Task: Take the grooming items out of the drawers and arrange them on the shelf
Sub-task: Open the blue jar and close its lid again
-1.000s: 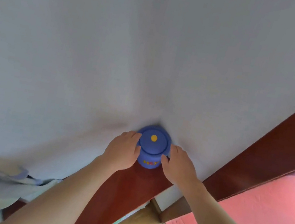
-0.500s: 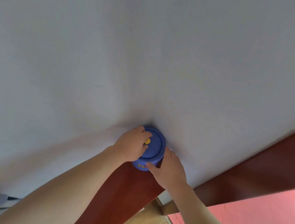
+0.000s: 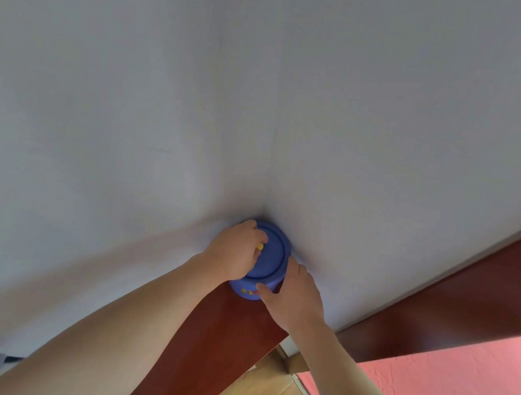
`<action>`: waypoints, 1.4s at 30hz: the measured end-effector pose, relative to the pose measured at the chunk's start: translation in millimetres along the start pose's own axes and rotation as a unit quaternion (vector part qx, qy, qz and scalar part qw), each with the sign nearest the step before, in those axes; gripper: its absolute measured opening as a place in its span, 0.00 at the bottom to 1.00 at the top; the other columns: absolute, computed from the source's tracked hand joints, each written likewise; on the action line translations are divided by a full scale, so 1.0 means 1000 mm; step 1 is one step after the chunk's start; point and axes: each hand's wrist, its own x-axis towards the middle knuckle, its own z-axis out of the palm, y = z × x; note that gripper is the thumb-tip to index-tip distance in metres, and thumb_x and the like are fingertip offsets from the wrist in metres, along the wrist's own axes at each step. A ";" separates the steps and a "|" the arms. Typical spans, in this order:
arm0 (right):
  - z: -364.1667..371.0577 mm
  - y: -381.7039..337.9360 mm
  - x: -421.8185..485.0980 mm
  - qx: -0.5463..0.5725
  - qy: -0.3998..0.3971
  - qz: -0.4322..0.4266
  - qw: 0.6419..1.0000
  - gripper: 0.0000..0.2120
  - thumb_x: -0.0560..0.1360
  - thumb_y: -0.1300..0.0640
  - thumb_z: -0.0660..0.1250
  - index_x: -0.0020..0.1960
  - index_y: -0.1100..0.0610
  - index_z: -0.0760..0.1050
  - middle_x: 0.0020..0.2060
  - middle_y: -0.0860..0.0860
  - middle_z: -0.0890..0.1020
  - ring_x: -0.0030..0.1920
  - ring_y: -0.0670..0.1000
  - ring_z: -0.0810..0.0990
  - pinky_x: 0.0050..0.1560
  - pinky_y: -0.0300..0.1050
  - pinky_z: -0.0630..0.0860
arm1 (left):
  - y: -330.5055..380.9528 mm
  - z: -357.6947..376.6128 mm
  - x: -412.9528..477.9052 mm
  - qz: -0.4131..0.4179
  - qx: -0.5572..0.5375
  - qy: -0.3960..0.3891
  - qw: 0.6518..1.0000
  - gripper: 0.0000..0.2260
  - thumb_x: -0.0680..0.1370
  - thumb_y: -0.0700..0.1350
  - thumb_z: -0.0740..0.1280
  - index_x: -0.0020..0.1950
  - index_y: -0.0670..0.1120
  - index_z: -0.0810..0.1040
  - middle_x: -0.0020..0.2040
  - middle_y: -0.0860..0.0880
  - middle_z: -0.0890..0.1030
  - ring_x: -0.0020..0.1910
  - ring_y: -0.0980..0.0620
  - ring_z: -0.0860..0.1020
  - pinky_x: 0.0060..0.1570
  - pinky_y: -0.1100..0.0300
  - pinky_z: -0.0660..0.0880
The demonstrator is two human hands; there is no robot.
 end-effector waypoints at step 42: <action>-0.005 0.002 0.005 -0.099 -0.006 -0.056 0.994 0.34 0.73 0.38 0.66 0.69 0.60 0.65 0.61 0.55 0.75 0.59 0.55 0.75 0.55 0.48 0.74 | -0.055 0.105 -0.120 -0.212 -0.094 0.045 0.972 0.12 0.80 0.41 0.62 0.61 0.44 0.79 0.56 0.44 0.77 0.51 0.45 0.78 0.49 0.55 0.74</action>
